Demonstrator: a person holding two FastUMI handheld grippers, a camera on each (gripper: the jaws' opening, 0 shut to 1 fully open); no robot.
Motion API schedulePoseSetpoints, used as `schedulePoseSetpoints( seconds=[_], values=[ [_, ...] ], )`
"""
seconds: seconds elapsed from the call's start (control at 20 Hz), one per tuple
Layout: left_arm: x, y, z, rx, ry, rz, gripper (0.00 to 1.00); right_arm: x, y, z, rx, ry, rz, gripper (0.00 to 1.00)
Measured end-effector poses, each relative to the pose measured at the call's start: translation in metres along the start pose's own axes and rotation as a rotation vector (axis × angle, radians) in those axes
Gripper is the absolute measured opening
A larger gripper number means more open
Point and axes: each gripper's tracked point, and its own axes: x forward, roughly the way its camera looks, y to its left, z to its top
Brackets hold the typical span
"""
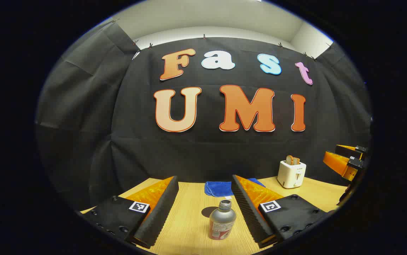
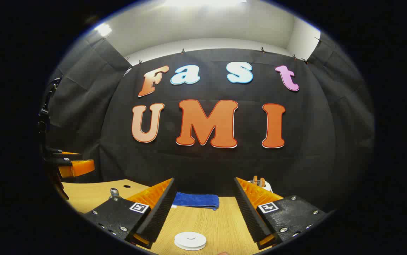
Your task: Open the teacup lid with one hand, grasp the water bottle and pour water into the teacup with the other hand; after pouring, place the water bottle on the coaster and then close the teacup lid.
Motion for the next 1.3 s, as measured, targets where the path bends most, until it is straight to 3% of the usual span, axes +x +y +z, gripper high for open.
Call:
schedulePoseSetpoints(
  seconds=[0.8,1.3],
  values=[
    [0.003,-0.007,0.000,-0.002,0.002,-0.013,0.96,0.000,-0.007,-0.007,-0.009,0.021,-0.003,0.96],
    [0.000,-0.009,0.000,0.026,-0.003,-0.009,0.96,0.004,-0.002,-0.034,-0.014,0.080,0.020,0.96]
  ],
)
